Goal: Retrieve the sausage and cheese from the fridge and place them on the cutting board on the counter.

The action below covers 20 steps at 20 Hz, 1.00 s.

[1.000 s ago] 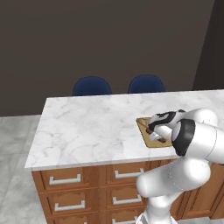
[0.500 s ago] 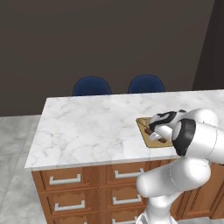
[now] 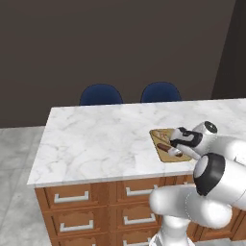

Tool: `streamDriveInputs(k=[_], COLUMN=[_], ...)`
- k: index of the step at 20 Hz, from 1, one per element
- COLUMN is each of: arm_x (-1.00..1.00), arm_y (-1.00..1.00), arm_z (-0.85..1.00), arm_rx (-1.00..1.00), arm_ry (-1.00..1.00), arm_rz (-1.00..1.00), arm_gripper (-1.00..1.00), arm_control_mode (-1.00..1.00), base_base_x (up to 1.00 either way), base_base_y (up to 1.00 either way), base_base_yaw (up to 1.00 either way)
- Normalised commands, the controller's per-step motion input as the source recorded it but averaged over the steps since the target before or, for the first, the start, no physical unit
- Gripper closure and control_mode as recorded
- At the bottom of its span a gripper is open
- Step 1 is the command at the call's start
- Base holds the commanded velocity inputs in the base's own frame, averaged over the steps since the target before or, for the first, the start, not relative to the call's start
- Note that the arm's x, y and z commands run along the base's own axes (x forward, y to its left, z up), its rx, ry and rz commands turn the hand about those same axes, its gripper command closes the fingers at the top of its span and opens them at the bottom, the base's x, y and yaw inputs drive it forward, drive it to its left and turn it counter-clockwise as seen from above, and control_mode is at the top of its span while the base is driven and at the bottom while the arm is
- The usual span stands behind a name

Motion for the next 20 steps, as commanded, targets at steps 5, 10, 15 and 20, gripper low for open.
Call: streamDriveInputs(k=[5,10,15,20], arm_x=[-0.08,-0.74,-1.00,-1.00], arm_y=[0.00,0.02,0.25,0.41], arm_z=[0.81,0.93,0.50,0.59], arm_rx=[0.01,0.00,0.00,-0.01], arm_ry=[-0.03,-0.06,-0.12,-0.10], arm_rz=[0.00,-0.07,-0.20,-0.20], arm_gripper=[-1.00,-1.00,-1.00,-1.00], arm_control_mode=[-1.00,-1.00,-1.00,-1.00], base_base_x=[0.00,0.00,0.00,0.00], base_base_y=[0.00,0.00,0.00,0.00], base_base_yaw=[0.00,0.00,0.00,0.00])
